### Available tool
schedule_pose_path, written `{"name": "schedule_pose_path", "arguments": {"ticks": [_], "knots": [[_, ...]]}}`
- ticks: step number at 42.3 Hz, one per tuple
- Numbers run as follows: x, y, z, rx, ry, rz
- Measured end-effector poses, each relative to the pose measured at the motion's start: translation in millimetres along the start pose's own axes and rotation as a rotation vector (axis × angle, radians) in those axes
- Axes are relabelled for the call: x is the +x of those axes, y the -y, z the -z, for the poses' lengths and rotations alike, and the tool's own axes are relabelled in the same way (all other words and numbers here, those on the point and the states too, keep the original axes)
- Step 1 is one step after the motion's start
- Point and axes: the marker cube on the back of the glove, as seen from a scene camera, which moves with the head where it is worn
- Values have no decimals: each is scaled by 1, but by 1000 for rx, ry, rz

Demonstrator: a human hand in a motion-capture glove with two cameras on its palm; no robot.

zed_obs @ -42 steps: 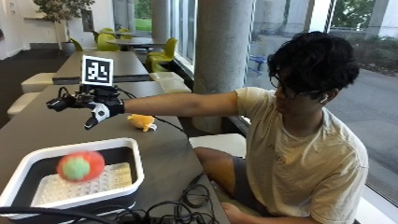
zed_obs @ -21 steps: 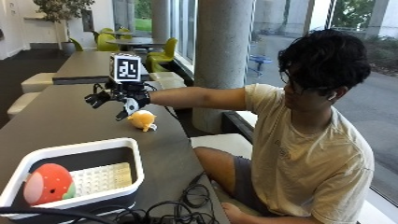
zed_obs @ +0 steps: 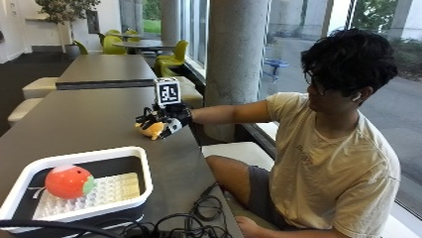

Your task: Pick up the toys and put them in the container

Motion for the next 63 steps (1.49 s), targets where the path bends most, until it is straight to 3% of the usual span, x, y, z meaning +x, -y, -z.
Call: {"name": "schedule_pose_path", "arguments": {"ticks": [11,24,30,40,47,52,57,63], "knots": [[43,-55,-56,-2,-86,-94],[45,-90,-81,64,-83,-130],[21,-97,-96,69,198,-240],[48,-106,-94,47,-127,-106],[45,-105,-95,45,-99,-60],[18,-104,-98,45,129,-179],[45,-105,-94,35,-133,-64],[48,-104,-94,38,-133,-65]]}}
